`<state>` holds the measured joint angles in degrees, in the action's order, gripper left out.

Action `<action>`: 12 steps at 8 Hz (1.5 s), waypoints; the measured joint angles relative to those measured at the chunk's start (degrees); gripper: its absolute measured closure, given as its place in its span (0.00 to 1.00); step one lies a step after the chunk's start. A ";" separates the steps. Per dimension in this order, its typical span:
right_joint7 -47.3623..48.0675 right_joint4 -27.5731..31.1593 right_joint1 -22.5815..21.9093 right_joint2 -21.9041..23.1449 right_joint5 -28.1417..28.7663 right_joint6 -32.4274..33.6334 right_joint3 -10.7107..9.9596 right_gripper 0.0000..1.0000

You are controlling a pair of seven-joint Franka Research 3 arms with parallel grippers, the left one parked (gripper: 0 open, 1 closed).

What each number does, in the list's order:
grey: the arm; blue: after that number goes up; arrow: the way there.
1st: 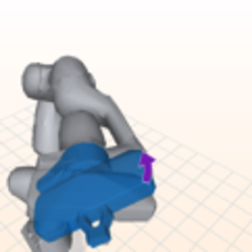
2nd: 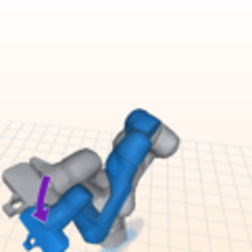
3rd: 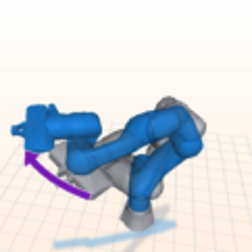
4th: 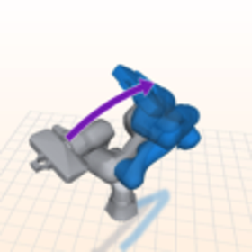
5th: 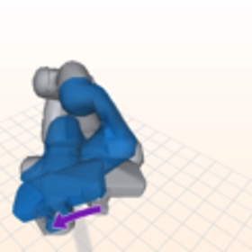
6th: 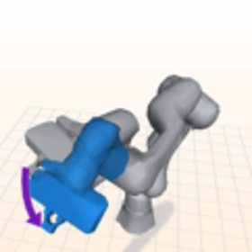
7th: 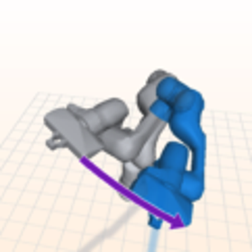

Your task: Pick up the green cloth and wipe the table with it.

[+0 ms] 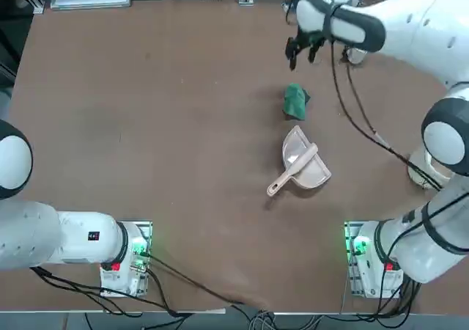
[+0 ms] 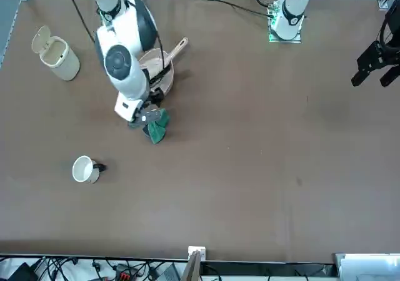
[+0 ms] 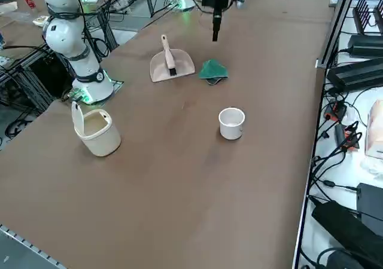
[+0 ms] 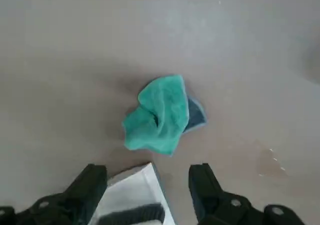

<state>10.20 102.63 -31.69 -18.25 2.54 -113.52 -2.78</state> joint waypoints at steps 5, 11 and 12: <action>-1.53 12.16 -0.27 -3.49 -0.17 -18.46 -0.35 0.00; -1.68 12.12 -2.06 -6.84 -0.17 -19.60 -0.19 0.07; -1.74 12.12 -2.19 -6.94 -0.17 -19.60 -0.19 0.12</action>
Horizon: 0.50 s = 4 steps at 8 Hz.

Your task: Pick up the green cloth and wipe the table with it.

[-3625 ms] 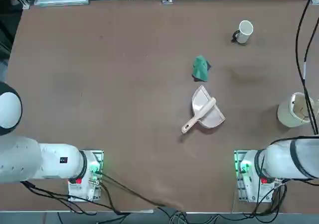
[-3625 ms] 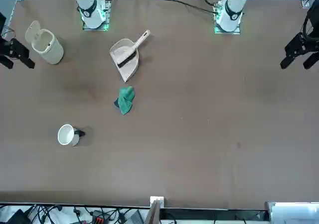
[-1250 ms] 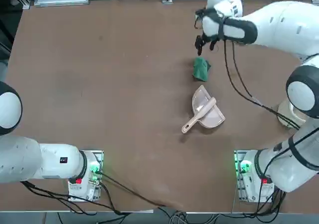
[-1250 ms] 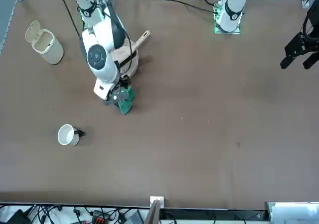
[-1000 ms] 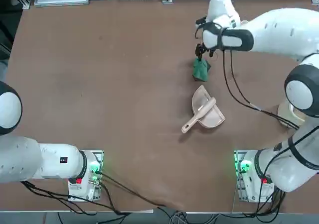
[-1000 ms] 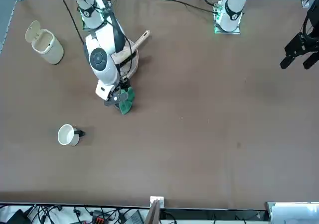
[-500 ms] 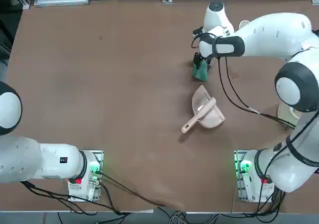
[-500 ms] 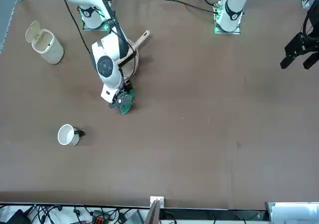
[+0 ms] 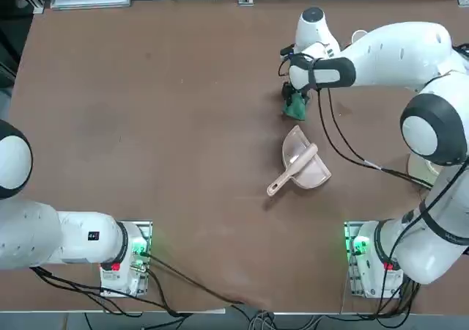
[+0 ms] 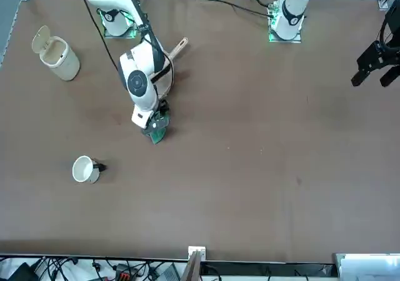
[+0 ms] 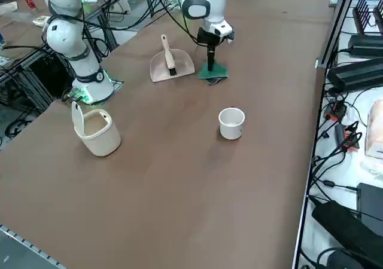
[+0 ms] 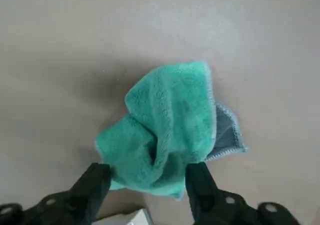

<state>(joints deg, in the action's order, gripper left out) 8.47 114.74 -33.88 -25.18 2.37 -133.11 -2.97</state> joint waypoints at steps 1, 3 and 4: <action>-0.19 0.00 -0.11 -0.03 0.00 0.00 0.02 0.33; -0.39 -0.20 -0.72 -0.03 0.00 0.00 0.05 0.67; -0.39 -0.32 -0.85 -0.02 0.00 0.00 0.05 0.72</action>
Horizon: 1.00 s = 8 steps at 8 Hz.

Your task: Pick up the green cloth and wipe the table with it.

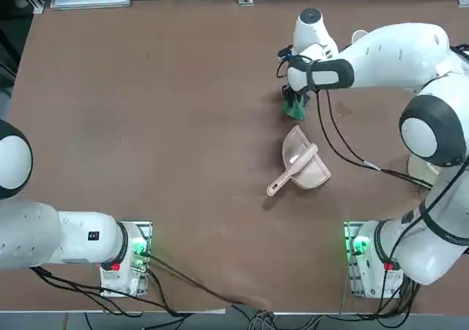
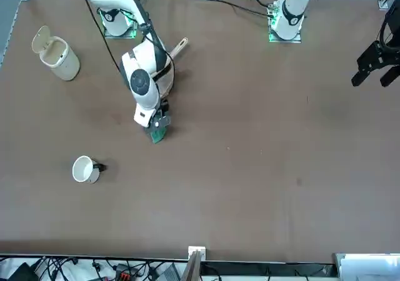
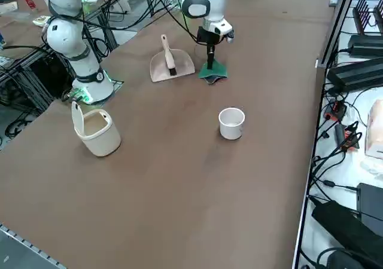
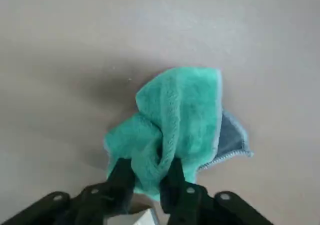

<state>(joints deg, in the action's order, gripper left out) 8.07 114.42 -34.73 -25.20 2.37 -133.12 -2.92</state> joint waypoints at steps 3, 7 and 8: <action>0.00 -2.89 0.49 1.90 0.00 4.94 -0.83 0.93; -0.11 -19.05 7.01 6.84 -0.46 34.02 -1.48 0.93; -0.41 -20.38 9.42 7.94 -1.34 36.90 -1.57 0.93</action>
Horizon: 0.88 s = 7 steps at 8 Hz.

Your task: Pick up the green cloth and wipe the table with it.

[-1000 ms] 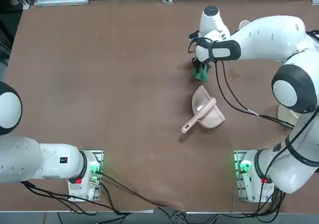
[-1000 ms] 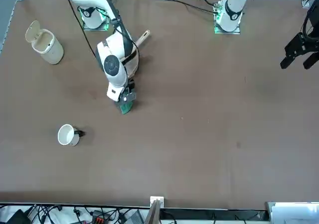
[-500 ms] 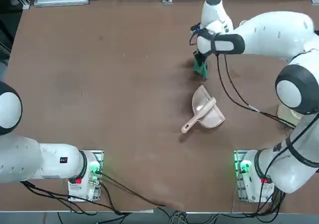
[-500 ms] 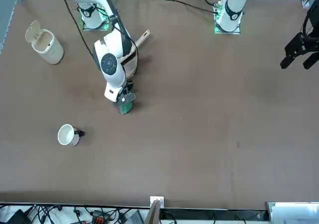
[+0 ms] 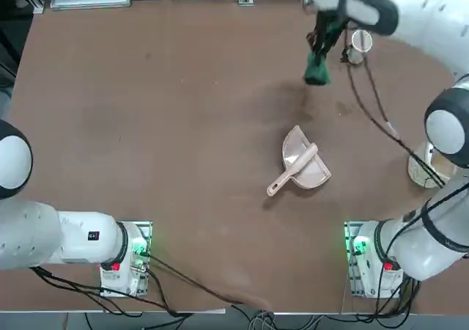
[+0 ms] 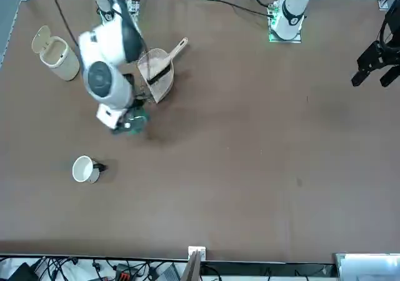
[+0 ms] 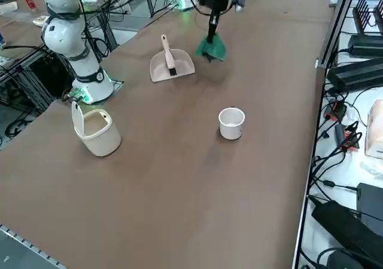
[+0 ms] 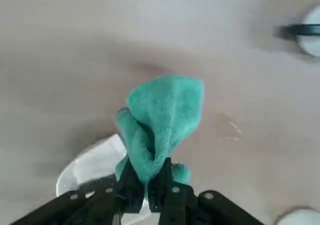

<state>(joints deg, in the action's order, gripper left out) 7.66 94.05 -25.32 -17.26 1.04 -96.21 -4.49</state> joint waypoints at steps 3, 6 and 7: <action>-1.05 0.12 7.88 1.40 -1.34 3.36 -0.14 0.93; -1.21 4.34 12.38 1.25 -2.12 3.22 -0.42 0.93; -1.21 6.52 12.52 1.45 -2.71 1.80 -1.03 0.93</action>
<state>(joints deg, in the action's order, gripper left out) 6.45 100.56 -12.80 -15.82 -1.68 -94.41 -5.52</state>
